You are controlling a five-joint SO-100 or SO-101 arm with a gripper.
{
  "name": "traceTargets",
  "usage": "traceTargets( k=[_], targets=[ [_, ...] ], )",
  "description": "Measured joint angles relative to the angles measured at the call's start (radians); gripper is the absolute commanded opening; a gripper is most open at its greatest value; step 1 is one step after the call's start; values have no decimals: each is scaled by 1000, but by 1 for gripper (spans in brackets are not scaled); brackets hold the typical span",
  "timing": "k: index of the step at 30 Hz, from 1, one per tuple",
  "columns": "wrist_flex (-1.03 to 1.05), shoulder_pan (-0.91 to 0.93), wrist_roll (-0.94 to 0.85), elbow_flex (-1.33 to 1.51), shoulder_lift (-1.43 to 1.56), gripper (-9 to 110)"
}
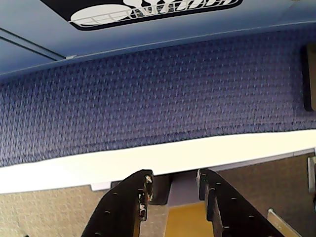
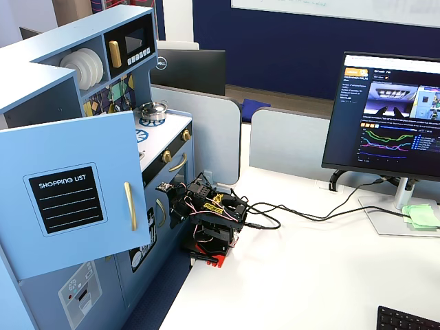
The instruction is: Take off the lid from the green recipient and place it on the counter
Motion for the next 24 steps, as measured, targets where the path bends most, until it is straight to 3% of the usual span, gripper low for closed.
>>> traceTargets(
  k=[8, 13, 24],
  targets=[
    [-8, -37, -2, -17, -2, 3],
    [-94, 28, 3, -249, -66, 0],
    [-373, 132, -80, -902, -417, 28]
  ],
)
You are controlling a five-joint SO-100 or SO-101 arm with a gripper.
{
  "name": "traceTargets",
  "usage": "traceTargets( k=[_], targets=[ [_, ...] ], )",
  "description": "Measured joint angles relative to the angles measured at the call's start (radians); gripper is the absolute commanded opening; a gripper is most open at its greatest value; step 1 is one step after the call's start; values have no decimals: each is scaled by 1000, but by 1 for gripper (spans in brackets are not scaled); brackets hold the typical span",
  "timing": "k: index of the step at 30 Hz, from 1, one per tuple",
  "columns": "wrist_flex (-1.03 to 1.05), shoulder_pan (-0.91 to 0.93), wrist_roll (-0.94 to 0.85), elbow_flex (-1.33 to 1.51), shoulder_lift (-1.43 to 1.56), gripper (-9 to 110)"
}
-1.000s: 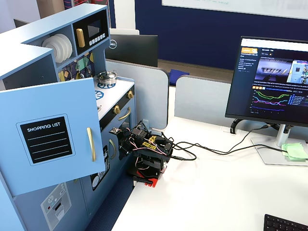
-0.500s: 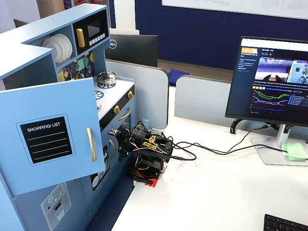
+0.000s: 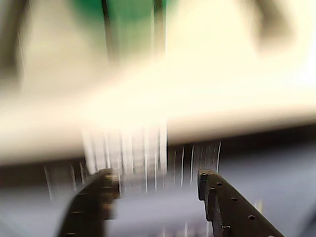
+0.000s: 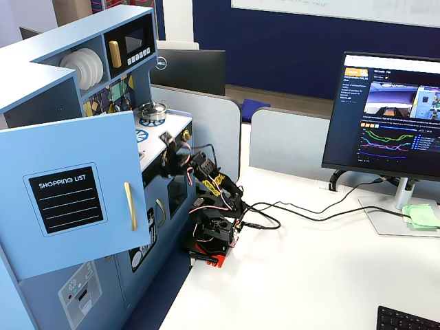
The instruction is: Take off the lid from the green recipient and place it on the counter
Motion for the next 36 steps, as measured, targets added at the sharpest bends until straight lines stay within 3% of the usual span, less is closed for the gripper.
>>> traceTargets(
  k=[4, 8, 36],
  targets=[
    [-52, 40, 0, -150, -107, 37],
    [-127, 32, -3, -213, -161, 38],
    [-598, -5, -51, -311, -534, 34]
  ],
)
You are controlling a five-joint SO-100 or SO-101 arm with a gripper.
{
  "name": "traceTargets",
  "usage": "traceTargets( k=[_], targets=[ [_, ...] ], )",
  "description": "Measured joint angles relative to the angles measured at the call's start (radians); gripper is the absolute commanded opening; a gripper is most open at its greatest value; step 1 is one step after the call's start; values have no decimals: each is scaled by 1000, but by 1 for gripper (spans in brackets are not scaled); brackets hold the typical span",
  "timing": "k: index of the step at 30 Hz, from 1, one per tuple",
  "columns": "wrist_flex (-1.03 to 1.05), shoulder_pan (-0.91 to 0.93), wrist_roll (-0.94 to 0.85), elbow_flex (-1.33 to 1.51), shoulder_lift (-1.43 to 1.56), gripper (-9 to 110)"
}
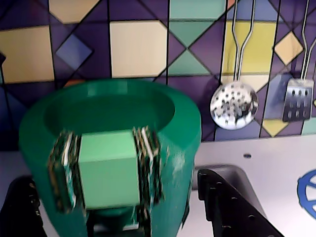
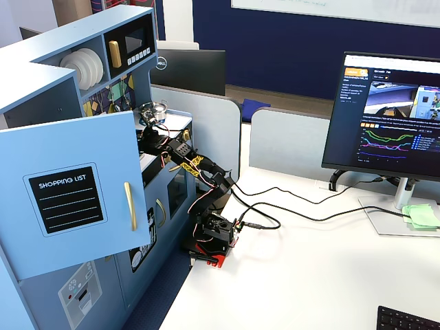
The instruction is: Take off the lid from the green recipient and place it on the counter
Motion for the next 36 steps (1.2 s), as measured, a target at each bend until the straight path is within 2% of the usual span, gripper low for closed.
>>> traceTargets(
  k=[15, 27, 33, 36],
  targets=[
    [-35, -20, -9, -91, -101, 29],
    [-23, -58, -28, -140, -133, 17],
    [8, -64, -75, -141, -135, 0],
    [14, -64, -98, -155, -135, 0]
  ],
)
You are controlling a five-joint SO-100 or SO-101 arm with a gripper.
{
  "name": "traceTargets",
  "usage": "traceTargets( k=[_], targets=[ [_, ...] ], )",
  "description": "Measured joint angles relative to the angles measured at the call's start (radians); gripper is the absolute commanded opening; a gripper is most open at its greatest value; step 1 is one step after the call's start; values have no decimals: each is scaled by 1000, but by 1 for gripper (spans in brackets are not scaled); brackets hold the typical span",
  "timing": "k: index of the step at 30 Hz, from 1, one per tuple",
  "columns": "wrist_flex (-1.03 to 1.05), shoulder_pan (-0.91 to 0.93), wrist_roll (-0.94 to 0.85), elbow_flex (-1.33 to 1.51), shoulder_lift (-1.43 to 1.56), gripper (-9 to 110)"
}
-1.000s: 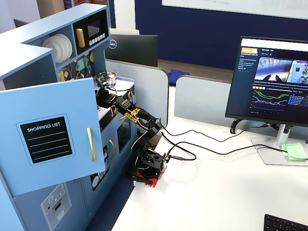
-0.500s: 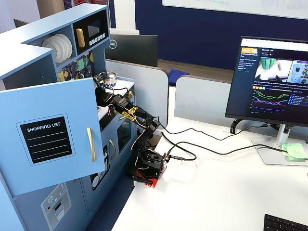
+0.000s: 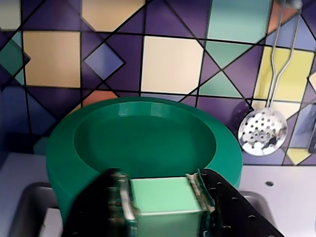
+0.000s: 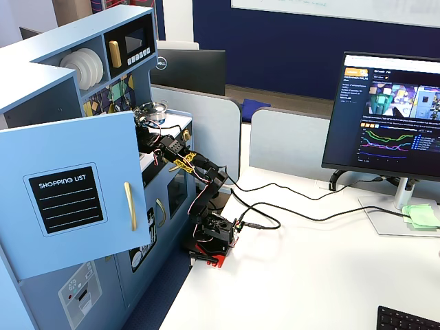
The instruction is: Take off the lid from the green recipient and place it on the counter
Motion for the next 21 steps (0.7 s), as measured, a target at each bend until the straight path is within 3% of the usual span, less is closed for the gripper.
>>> traceTargets(
  k=[15, 21],
  targets=[
    [40, 0, -37, -184, -34, 0],
    [64, 141, -18, -221, -34, 0]
  ],
)
